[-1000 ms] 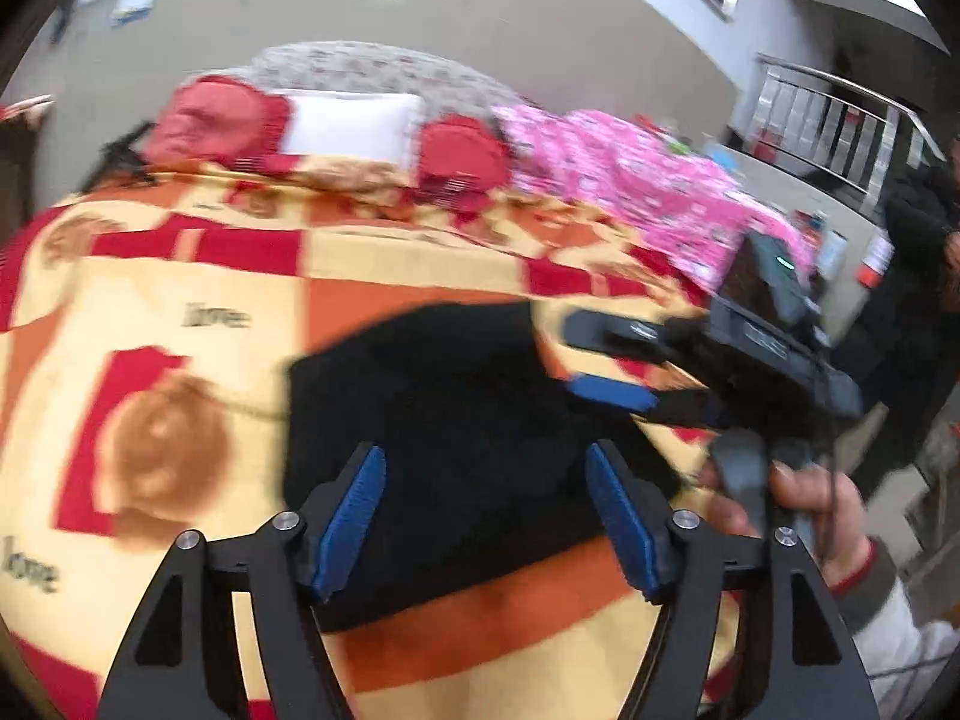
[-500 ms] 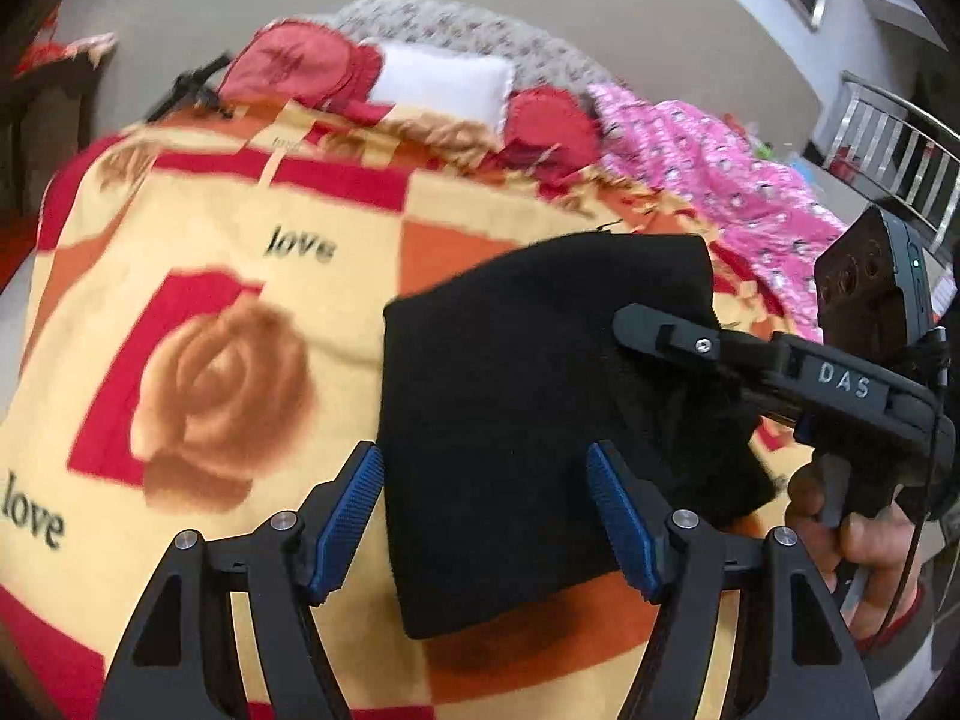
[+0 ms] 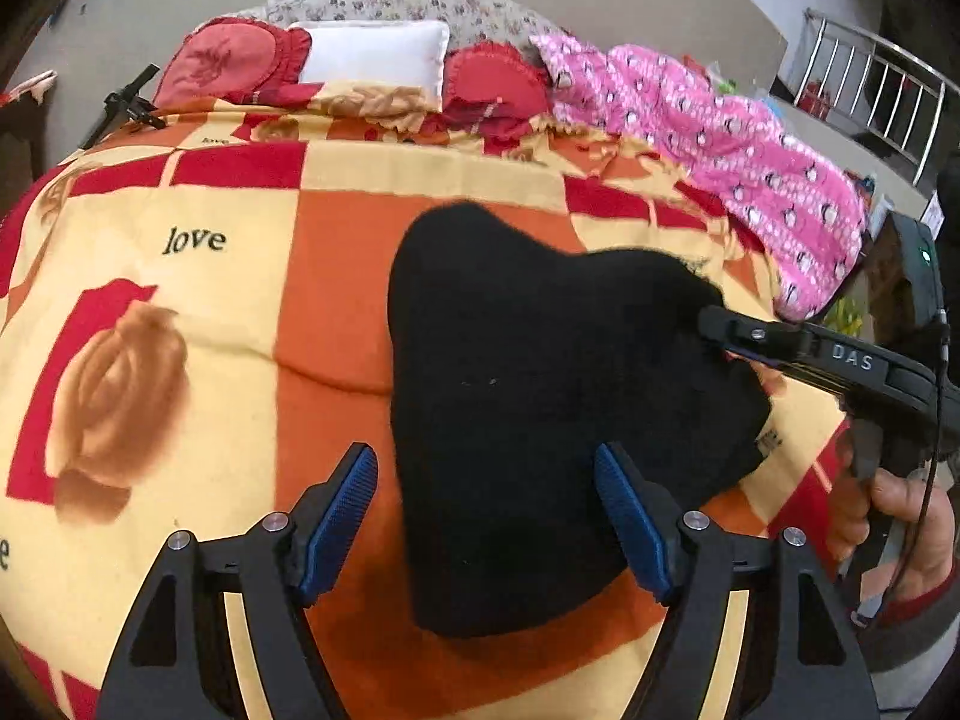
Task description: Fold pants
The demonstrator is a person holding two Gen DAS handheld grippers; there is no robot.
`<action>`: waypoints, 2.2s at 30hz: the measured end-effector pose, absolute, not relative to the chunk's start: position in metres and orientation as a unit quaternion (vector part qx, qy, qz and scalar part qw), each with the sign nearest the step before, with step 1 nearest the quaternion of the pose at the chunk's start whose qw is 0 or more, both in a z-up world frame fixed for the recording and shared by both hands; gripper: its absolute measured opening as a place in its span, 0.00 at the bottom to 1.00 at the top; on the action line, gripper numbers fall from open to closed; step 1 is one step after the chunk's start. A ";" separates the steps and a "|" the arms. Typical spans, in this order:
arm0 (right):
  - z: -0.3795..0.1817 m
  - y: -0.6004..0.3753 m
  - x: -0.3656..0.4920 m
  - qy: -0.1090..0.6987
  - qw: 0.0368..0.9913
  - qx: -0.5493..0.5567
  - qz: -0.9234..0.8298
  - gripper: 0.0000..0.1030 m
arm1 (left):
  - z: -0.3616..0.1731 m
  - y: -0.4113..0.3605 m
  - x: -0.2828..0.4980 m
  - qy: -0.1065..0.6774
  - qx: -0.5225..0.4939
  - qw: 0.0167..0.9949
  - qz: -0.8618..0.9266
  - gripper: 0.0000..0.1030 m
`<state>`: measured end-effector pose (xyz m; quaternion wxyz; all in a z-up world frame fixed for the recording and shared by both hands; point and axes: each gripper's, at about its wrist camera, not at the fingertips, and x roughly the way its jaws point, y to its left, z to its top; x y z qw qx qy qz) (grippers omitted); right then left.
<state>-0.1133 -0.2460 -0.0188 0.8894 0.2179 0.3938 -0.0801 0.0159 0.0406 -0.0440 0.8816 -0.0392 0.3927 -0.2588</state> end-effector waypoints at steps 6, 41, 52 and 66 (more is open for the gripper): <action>0.024 -0.239 -0.123 0.348 0.913 0.204 -0.052 0.39 | -0.012 0.042 0.020 0.347 -0.026 0.908 -0.235 0.72; -0.024 -0.186 -0.126 0.445 0.889 0.095 -0.050 0.64 | -0.027 -0.013 0.029 0.367 0.025 0.917 -0.155 0.74; -0.008 -0.204 -0.130 0.422 0.896 0.129 -0.048 0.64 | -0.027 -0.009 0.024 0.367 0.019 0.917 -0.156 0.74; -0.016 -0.209 -0.134 0.443 0.889 0.089 -0.071 0.06 | -0.033 -0.009 0.011 0.365 0.023 0.917 -0.161 0.74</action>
